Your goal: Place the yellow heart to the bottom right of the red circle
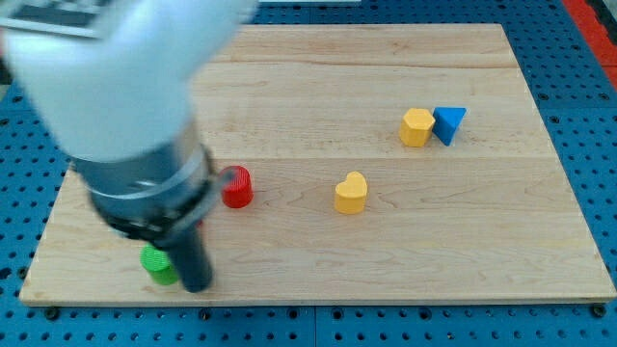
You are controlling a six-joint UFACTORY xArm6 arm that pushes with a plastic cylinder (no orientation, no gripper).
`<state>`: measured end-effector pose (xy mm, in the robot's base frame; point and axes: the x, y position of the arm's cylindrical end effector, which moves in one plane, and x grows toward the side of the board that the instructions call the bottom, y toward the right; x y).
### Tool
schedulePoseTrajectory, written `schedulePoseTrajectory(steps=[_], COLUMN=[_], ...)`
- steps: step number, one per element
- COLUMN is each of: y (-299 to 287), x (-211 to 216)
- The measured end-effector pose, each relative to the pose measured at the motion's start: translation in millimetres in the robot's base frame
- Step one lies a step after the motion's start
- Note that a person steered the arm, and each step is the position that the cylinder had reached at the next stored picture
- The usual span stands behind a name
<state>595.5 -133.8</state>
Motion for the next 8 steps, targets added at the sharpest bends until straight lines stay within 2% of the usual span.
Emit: schedulePoseTrajectory(steps=[1,2,3,4,5,6,7,8], y=[-55.8,15.2,147.0,205.9,164.0,186.9,127.7,63.4], x=[-22.7,-6.8,-33.9,-89.0,-108.3,-138.2,-142.8,-109.0])
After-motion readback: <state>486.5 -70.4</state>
